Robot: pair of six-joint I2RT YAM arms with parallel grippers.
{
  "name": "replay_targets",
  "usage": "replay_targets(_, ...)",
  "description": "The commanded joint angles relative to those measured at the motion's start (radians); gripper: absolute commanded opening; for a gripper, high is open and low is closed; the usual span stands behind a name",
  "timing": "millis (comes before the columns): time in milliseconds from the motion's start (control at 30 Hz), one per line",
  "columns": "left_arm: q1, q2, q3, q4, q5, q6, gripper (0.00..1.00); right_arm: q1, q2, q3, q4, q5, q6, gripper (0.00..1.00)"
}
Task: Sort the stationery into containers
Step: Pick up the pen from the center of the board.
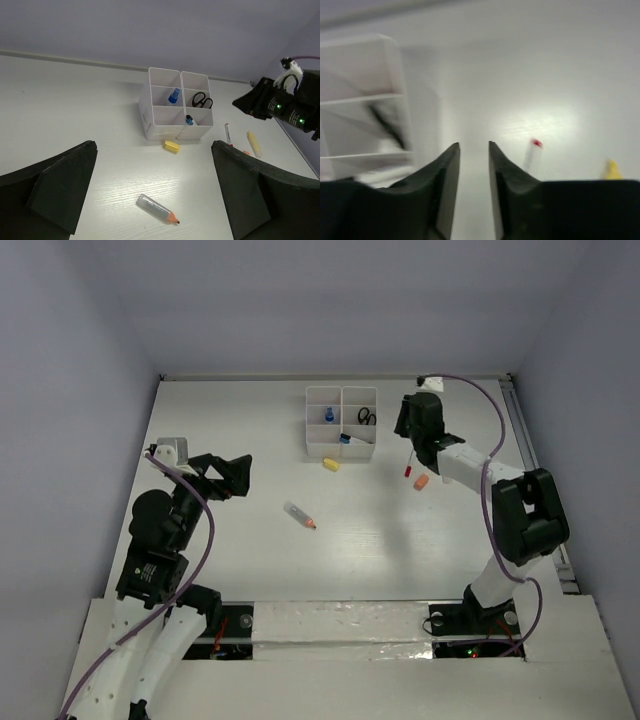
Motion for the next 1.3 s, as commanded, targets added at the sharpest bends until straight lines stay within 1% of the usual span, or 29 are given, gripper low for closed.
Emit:
replay_targets(0,-0.012,-0.015,-0.002,0.055,0.007,0.003,0.99,-0.109,0.003,-0.002,-0.279,-0.046,0.094,0.38)
replay_targets(33,-0.012,-0.018,-0.002,0.055,0.007,0.003,0.99,-0.121,0.014,0.002,-0.305,-0.058,0.089,0.45)
replay_targets(67,-0.012,-0.018,-0.002,0.055,0.007,0.003,0.99,-0.130,0.029,0.024,-0.325,-0.066,0.083,0.47)
replay_targets(233,-0.021,-0.031,-0.004,0.056,0.010,0.002,0.99,-0.152,0.145,0.096,-0.394,-0.139,0.059,0.52)
replay_targets(300,-0.021,-0.031,-0.005,0.056,0.010,0.002,0.99,-0.161,0.192,0.158,-0.419,-0.158,0.052,0.53)
replay_targets(333,-0.021,-0.032,-0.005,0.058,0.010,0.003,0.99,-0.161,0.231,0.179,-0.439,-0.167,0.046,0.53)
replay_targets(467,-0.031,-0.031,-0.005,0.058,0.011,0.005,0.99,-0.161,0.297,0.240,-0.448,-0.196,0.048,0.52)
replay_targets(533,-0.031,-0.032,-0.004,0.055,0.008,0.005,0.99,-0.161,0.319,0.271,-0.475,-0.170,0.049,0.49)
replay_targets(600,-0.040,-0.034,-0.004,0.053,0.005,0.006,0.99,-0.161,0.331,0.277,-0.480,-0.176,0.048,0.46)
replay_targets(633,-0.040,-0.034,-0.002,0.053,0.005,0.006,0.99,-0.161,0.331,0.277,-0.482,-0.181,0.045,0.42)
replay_targets(733,-0.040,-0.035,-0.002,0.053,0.007,0.006,0.99,-0.161,0.325,0.277,-0.499,-0.212,0.046,0.36)
replay_targets(800,-0.040,-0.035,-0.002,0.055,0.010,0.006,0.99,-0.161,0.331,0.288,-0.511,-0.228,0.048,0.35)
replay_targets(833,-0.040,-0.035,-0.002,0.055,0.011,0.006,0.99,-0.161,0.340,0.298,-0.538,-0.233,0.040,0.38)
replay_targets(933,-0.040,-0.040,-0.002,0.053,0.008,0.008,0.99,-0.161,0.379,0.343,-0.598,-0.250,0.016,0.40)
replay_targets(1033,-0.040,-0.040,-0.002,0.053,0.008,0.008,0.99,-0.152,0.406,0.366,-0.621,-0.239,0.006,0.38)
replay_targets(1167,-0.040,-0.041,-0.004,0.053,0.005,0.008,0.99,-0.152,0.449,0.415,-0.666,-0.224,-0.001,0.26)
replay_targets(1233,-0.040,-0.043,-0.004,0.051,0.004,0.009,0.99,-0.152,0.462,0.442,-0.684,-0.216,-0.006,0.14)
replay_targets(1267,-0.040,-0.044,-0.004,0.051,0.004,0.009,0.99,-0.152,0.472,0.452,-0.689,-0.216,-0.009,0.10)
